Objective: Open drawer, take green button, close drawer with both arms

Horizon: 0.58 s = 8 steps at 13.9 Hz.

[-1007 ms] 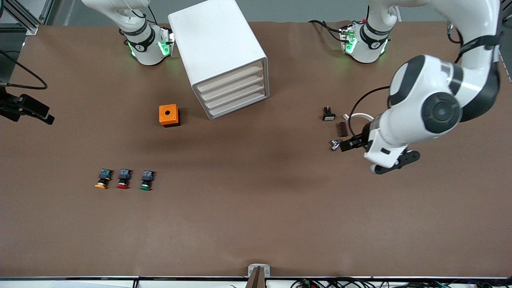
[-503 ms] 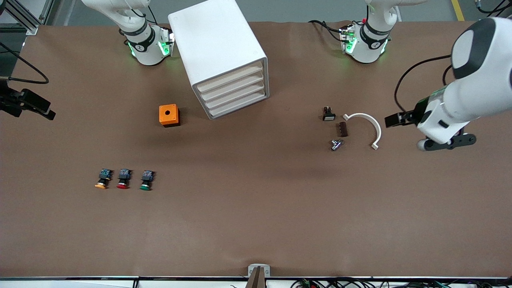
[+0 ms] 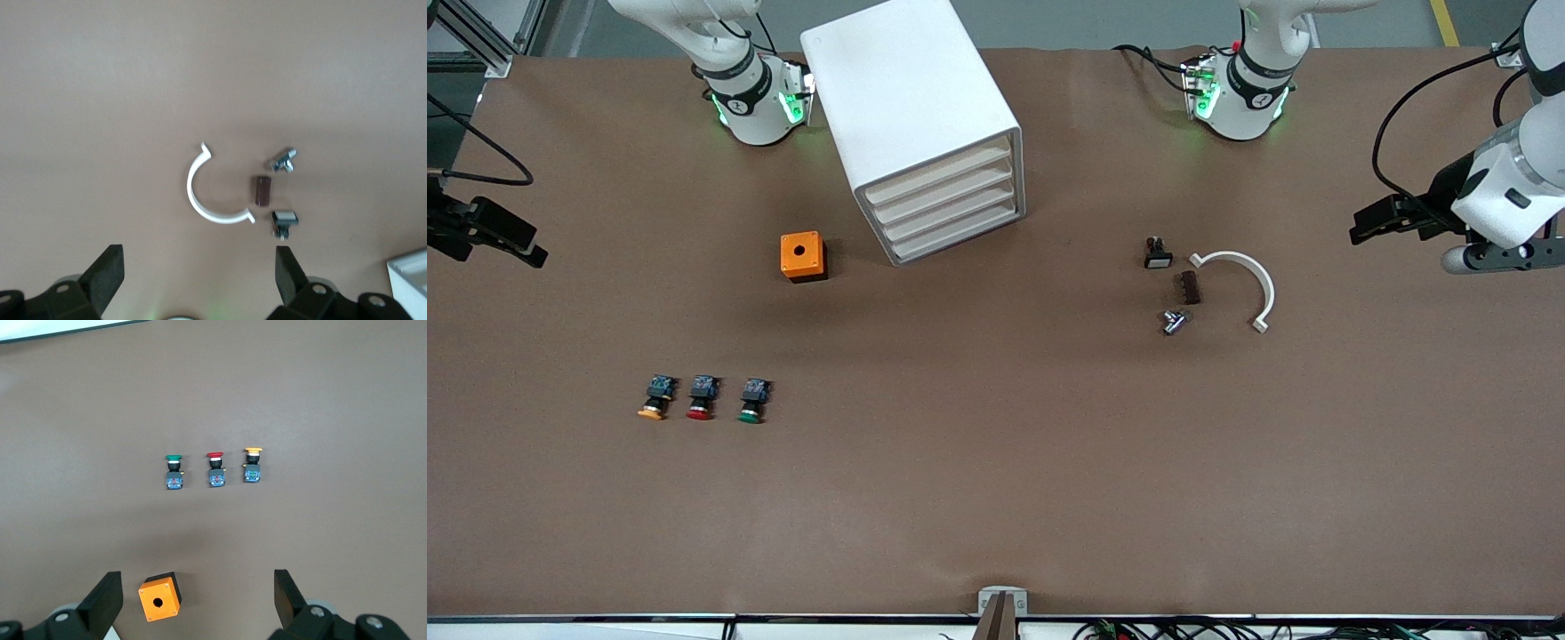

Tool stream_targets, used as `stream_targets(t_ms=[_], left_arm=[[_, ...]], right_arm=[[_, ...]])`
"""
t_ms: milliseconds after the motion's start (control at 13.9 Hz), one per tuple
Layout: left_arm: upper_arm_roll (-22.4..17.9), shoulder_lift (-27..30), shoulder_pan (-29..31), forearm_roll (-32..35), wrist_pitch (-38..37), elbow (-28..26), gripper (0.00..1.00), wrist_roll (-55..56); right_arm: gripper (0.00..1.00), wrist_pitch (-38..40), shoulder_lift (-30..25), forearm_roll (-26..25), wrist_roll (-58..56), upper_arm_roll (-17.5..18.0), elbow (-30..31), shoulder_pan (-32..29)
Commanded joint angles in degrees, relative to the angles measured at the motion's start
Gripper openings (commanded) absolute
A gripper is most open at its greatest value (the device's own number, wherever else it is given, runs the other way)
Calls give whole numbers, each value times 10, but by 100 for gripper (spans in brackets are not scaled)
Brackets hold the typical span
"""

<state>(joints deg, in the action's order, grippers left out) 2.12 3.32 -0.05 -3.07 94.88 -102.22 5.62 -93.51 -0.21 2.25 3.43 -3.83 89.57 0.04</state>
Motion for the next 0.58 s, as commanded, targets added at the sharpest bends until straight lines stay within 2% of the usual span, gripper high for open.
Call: stream_targets(t_ms=[0, 503], left_arm=[[5, -3, -1, 28, 12, 32, 100, -9], [0, -5, 2, 25, -12, 76, 100, -29]], right_arm=[[100, 2, -11, 3, 7, 4, 7, -3], [100, 0, -11, 4, 6, 4, 6, -3]])
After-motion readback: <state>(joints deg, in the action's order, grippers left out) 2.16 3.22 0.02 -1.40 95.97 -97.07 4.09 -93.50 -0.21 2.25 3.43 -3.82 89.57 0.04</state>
